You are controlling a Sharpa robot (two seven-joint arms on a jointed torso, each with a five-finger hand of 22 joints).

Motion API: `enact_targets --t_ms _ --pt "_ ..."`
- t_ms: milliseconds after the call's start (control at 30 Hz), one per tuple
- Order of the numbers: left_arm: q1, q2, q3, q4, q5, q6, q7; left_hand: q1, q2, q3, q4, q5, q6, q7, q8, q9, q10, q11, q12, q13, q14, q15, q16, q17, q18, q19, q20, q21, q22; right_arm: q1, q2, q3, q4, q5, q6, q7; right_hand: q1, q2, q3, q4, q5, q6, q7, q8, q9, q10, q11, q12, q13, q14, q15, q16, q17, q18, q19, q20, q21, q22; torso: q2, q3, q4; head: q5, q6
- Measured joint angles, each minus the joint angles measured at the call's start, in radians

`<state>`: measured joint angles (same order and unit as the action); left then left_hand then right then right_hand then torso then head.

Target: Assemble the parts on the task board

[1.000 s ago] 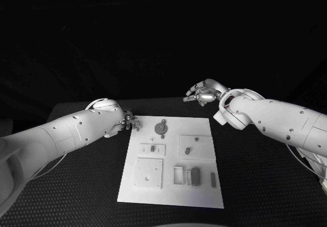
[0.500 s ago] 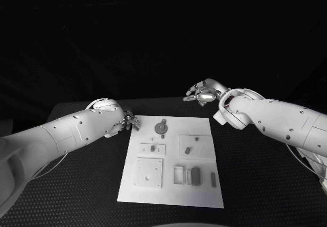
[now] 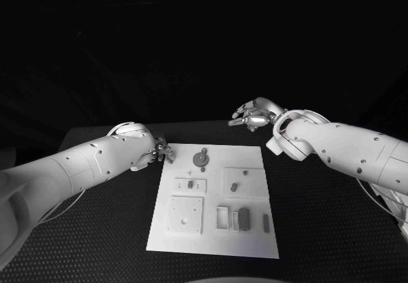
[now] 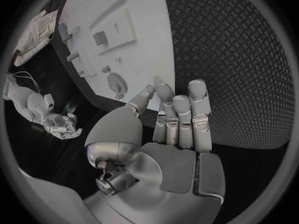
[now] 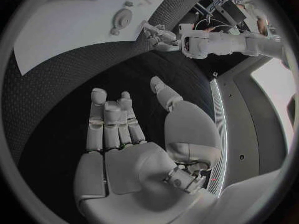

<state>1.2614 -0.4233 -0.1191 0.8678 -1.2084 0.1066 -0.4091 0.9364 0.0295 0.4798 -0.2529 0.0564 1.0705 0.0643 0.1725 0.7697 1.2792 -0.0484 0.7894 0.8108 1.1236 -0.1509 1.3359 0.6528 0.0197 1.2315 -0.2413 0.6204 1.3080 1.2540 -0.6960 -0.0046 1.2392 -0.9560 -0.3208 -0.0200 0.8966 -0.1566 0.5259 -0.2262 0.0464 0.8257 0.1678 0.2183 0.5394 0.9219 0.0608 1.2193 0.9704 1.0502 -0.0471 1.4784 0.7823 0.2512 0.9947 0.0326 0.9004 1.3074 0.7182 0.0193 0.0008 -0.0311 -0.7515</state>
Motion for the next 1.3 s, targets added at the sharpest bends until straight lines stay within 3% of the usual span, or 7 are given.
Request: enact_targets --t_ms 100,233,467,800,967,1300 --pt "0.000 -0.001 0.000 0.001 0.008 0.000 0.000 0.019 -0.020 0.052 0.020 -0.007 0.001 0.001 0.008 -0.001 0.000 0.000 0.000 -0.002 0.004 -0.001 0.000 -0.001 0.000 0.003 0.000 0.004 0.000 0.000 0.000 0.000 0.000 0.000 0.000 0.000 0.000 0.000 0.000 0.000 0.000 0.000 0.000 0.000 0.000 0.000 0.000 0.000 0.000 0.000 0.000 0.000 0.000 0.000 0.000 0.000 0.000 0.000 0.000 0.0002 0.0000 0.000 -0.001" --pt "0.000 -0.002 0.000 0.001 0.017 -0.001 0.000 0.029 -0.029 0.075 0.012 -0.011 0.016 -0.008 0.020 0.000 0.006 -0.006 0.007 -0.003 0.008 -0.001 0.007 -0.001 0.000 0.007 -0.003 0.008 0.000 0.000 -0.001 0.000 0.000 0.000 0.000 0.000 0.000 0.000 0.000 0.000 0.000 -0.001 -0.002 0.000 0.000 0.000 0.000 0.000 -0.001 0.000 0.000 0.000 -0.001 0.000 0.000 0.000 0.000 0.000 0.000 0.0002 0.0001 -0.001 -0.003" --pt "0.000 -0.006 0.000 0.008 0.046 -0.005 0.001 0.033 -0.030 0.075 0.011 -0.009 0.032 -0.022 0.034 0.000 0.021 -0.014 0.013 -0.004 0.010 -0.002 0.011 -0.001 -0.001 0.013 -0.005 0.020 0.000 0.000 -0.002 0.000 0.000 0.000 0.000 0.000 0.000 0.000 0.000 0.000 0.000 -0.002 -0.002 0.000 0.000 0.000 0.000 0.000 -0.001 0.000 0.000 0.000 -0.001 -0.001 0.000 0.000 0.000 0.000 0.000 0.0003 0.0001 -0.002 -0.003" --pt "0.000 -0.036 0.001 0.053 0.097 -0.030 0.001 0.033 -0.030 0.075 0.011 0.049 0.047 -0.026 0.034 -0.003 0.034 -0.027 0.023 -0.011 0.021 -0.005 0.020 0.002 -0.001 0.020 -0.005 0.038 0.000 0.000 -0.004 0.000 0.000 0.000 0.000 0.000 0.000 0.000 0.000 0.000 0.000 -0.002 -0.002 0.000 0.000 0.000 0.000 0.000 -0.001 0.000 0.000 0.000 -0.001 -0.003 0.000 0.000 0.000 0.000 -0.001 -0.0002 0.0007 -0.003 -0.003" --pt "0.000 -0.062 0.001 0.096 0.120 -0.049 -0.005 0.032 -0.030 0.075 0.011 0.073 0.050 -0.029 0.034 -0.004 0.038 -0.031 0.027 -0.013 0.022 -0.004 0.022 0.003 -0.001 0.021 -0.004 0.039 0.000 0.000 -0.006 0.000 0.001 0.000 0.000 0.000 0.000 0.000 0.000 0.000 0.000 -0.002 -0.002 0.000 0.000 0.000 0.000 0.000 -0.001 0.000 0.000 0.000 -0.001 -0.003 0.000 0.000 0.000 0.000 -0.001 -0.0002 0.0018 -0.003 -0.003" --pt "0.006 -0.161 0.002 0.252 0.199 -0.106 -0.043 0.028 -0.025 0.077 0.014 0.095 0.053 -0.033 0.034 -0.004 0.040 -0.033 0.031 -0.015 0.024 -0.003 0.022 0.004 -0.001 0.022 -0.004 0.047 0.000 0.000 -0.009 0.000 0.001 0.000 0.000 0.000 0.000 0.000 0.000 0.000 0.000 -0.003 -0.003 0.000 0.000 0.000 0.000 0.000 -0.001 0.000 0.000 0.000 -0.001 -0.004 0.000 0.000 0.000 0.000 -0.001 0.0009 0.0031 0.000 -0.005"
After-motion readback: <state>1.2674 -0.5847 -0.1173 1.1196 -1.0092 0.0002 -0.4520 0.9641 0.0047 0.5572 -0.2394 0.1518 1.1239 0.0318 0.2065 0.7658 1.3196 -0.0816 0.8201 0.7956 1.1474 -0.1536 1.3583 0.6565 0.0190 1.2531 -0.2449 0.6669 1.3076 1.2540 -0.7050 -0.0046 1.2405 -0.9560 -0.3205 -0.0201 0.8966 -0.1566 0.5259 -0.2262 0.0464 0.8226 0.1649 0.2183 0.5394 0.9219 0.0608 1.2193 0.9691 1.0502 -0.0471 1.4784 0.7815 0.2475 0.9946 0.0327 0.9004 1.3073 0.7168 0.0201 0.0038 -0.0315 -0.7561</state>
